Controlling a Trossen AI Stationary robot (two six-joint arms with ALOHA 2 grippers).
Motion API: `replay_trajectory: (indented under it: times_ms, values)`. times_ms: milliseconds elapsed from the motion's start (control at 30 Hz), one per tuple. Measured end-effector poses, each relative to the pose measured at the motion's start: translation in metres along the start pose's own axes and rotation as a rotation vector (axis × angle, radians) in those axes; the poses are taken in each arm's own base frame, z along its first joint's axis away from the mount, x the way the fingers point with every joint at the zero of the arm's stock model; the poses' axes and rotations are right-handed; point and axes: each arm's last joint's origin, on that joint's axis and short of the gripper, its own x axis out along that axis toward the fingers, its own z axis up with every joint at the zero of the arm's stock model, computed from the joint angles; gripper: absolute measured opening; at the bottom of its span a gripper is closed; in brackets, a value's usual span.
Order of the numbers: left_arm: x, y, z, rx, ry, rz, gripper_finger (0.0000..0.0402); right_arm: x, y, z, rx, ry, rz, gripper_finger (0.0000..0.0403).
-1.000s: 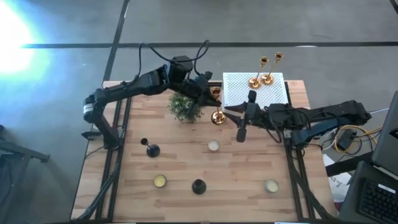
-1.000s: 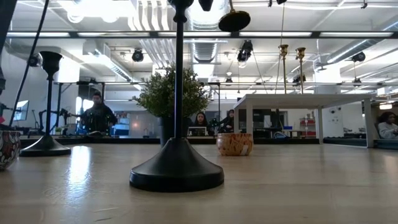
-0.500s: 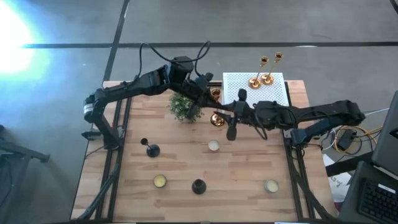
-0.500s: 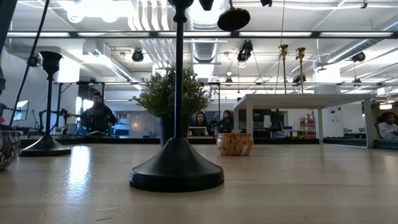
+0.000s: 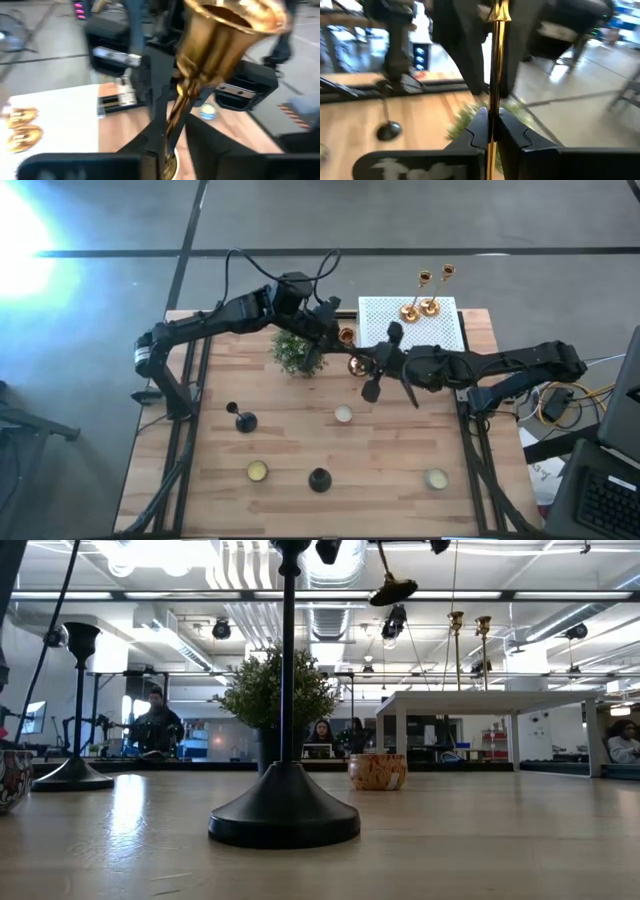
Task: Pick & Place candle stick holders
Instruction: Put the gold candle holder on the shelf
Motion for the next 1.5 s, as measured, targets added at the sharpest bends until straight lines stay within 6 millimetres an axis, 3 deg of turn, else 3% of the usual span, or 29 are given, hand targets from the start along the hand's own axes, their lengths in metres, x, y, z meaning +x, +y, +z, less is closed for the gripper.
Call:
replay_trajectory:
  times_ms: [300,567,800,1033,1267,1500]
  values:
    - [-0.012,0.002,0.003,0.007,0.033,0.195,0.0169,-0.013,-0.013,-0.006,0.055,-0.008,-0.183,0.001]
    - [-0.029,0.0,-0.01,-0.002,0.091,0.415,0.0178,-0.022,-0.024,-0.049,0.189,-0.079,-0.46,0.001]
    - [-0.054,-0.013,-0.029,0.02,-0.006,0.603,0.0178,-0.019,-0.029,-0.08,0.228,-0.186,-0.659,0.0009]
    - [-0.083,-0.031,-0.059,0.022,-0.137,0.854,0.0178,0.006,-0.04,-0.098,0.264,-0.155,-0.803,0.001]
    - [-0.101,-0.045,-0.077,0.048,-0.265,0.905,0.0178,0.041,-0.053,-0.098,0.305,-0.149,-0.911,0.001]
    - [-0.103,-0.048,-0.083,0.086,-0.24,0.917,0.0178,0.082,-0.057,-0.097,0.273,-0.099,-1.111,0.001]
